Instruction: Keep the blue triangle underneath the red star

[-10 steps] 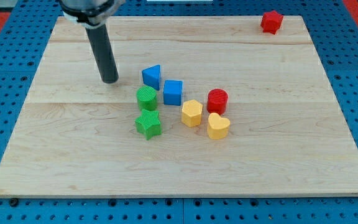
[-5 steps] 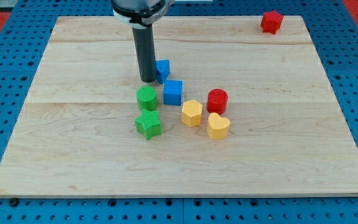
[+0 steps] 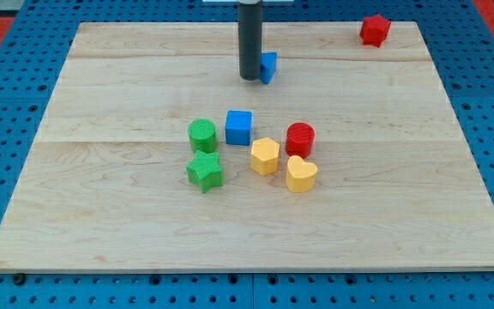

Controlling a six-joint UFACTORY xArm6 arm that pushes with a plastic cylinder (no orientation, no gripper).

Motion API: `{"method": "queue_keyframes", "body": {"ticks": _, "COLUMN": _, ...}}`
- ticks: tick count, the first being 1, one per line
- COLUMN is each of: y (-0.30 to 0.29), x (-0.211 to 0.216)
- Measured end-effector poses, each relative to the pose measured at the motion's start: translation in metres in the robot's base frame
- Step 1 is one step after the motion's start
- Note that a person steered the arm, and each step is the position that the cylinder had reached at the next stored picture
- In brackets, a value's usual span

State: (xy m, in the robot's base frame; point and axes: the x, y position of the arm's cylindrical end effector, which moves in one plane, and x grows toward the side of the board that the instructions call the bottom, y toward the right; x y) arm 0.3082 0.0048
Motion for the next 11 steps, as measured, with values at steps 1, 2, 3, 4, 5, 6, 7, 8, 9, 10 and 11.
{"method": "queue_keyframes", "body": {"ticks": 1, "y": 0.011, "x": -0.017}}
{"method": "queue_keyframes", "body": {"ticks": 2, "y": 0.021, "x": -0.033}}
{"method": "queue_keyframes", "body": {"ticks": 3, "y": 0.050, "x": -0.034}}
{"method": "queue_keyframes", "body": {"ticks": 4, "y": 0.091, "x": -0.034}}
{"method": "queue_keyframes", "body": {"ticks": 5, "y": 0.121, "x": -0.034}}
{"method": "queue_keyframes", "body": {"ticks": 6, "y": 0.135, "x": -0.033}}
{"method": "queue_keyframes", "body": {"ticks": 7, "y": 0.138, "x": -0.028}}
{"method": "queue_keyframes", "body": {"ticks": 8, "y": 0.150, "x": -0.028}}
{"method": "queue_keyframes", "body": {"ticks": 9, "y": 0.170, "x": -0.028}}
{"method": "queue_keyframes", "body": {"ticks": 10, "y": 0.172, "x": -0.028}}
{"method": "queue_keyframes", "body": {"ticks": 11, "y": 0.175, "x": -0.028}}
